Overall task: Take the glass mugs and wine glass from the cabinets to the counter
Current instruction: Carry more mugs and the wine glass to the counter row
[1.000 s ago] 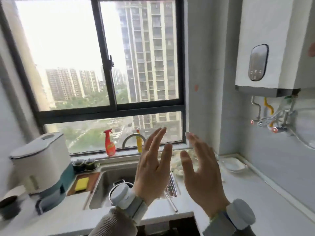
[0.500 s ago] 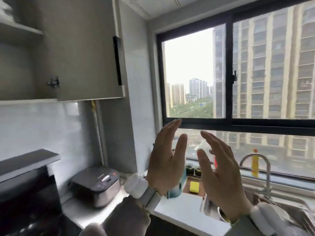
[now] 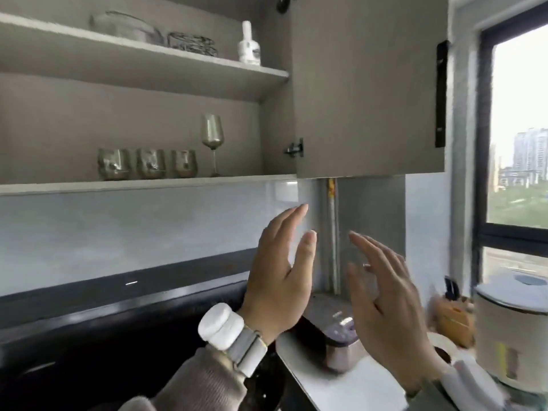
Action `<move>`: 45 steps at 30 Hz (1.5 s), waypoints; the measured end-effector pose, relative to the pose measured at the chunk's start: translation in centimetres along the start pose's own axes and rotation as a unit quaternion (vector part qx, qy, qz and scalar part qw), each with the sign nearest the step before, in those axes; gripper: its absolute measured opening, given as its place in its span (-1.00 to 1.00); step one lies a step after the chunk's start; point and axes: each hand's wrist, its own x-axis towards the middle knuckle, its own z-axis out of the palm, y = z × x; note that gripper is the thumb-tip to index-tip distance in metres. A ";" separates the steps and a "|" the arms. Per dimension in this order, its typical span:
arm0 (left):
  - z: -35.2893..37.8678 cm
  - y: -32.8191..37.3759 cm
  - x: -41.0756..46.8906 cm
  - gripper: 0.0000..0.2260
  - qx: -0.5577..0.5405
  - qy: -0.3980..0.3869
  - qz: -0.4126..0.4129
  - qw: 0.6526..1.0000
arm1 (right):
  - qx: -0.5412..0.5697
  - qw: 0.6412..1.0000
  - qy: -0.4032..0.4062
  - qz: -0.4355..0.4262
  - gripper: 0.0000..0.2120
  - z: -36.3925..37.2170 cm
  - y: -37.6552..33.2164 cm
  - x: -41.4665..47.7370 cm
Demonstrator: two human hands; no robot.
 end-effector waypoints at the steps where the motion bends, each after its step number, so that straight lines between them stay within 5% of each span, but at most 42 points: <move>1: -1.1 -1.1 0.2 -0.53 0.018 0.008 -0.004 1.000 | 0.015 1.000 -0.010 -0.006 -0.51 1.7 -0.1 0.5; 13: -13.3 -11.3 6.1 -0.46 0.202 0.117 -0.056 0.971 | 0.210 0.972 -0.088 -0.055 -0.52 21.5 -1.7 8.6; 28: -24.4 -18.7 10.1 -0.59 0.380 0.195 -0.064 0.902 | 0.252 0.943 -0.133 -0.172 -0.60 35.7 -5.2 18.1; 36: -30.8 -24.8 18.0 -0.63 0.390 0.224 -0.059 0.891 | 0.223 0.952 -0.172 -0.121 -0.62 42.8 -8.6 24.4; 45: -33.6 -28.0 26.1 -0.79 0.443 0.171 -0.247 0.845 | 0.191 0.968 -0.150 0.062 -0.69 47.9 -10.9 30.6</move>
